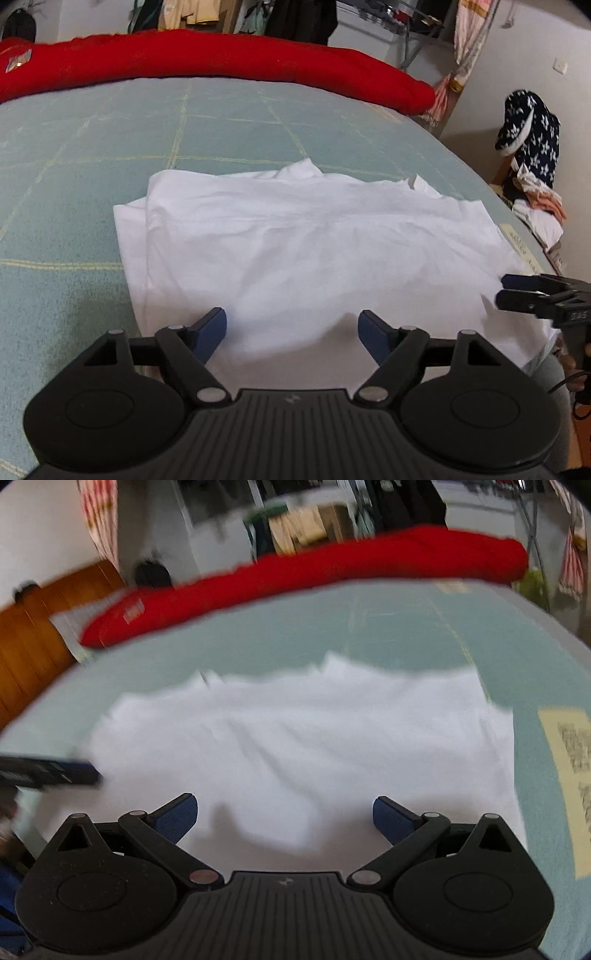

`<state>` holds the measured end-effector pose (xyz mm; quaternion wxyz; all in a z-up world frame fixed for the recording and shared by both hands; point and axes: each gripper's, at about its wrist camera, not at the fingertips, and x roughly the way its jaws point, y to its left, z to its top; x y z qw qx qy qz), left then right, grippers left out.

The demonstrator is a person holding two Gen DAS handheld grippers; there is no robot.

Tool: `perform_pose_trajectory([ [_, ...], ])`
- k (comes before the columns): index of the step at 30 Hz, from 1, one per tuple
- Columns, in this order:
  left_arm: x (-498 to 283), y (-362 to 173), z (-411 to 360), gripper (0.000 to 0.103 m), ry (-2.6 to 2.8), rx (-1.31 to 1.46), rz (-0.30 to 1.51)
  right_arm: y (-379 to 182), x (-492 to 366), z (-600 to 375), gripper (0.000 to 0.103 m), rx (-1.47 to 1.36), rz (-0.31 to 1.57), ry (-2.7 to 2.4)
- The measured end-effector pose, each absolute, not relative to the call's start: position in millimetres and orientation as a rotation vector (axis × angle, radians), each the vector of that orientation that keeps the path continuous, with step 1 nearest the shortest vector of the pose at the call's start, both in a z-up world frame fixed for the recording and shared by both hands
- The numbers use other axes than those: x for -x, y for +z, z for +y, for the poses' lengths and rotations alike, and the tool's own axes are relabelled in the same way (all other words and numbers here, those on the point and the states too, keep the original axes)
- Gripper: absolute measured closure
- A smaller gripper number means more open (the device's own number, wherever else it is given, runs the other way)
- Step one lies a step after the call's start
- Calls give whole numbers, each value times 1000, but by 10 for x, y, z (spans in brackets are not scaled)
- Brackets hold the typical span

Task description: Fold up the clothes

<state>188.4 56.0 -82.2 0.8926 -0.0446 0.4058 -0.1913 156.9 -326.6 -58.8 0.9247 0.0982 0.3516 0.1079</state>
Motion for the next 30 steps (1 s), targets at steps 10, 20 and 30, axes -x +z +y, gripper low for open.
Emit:
perform_pose_trajectory([
  [10,-1882,-609,341,22,-421,5,808,-532,-1512,-3281,0,-195,697,202],
  [20,-2161,-617,125,22,-411,-29,809,-596,-1701,-3282,0,-208,701,169],
  [30,-2504,-794,372,22,-358,54,836,-680,-1650,-3296,0,-196,692,187],
])
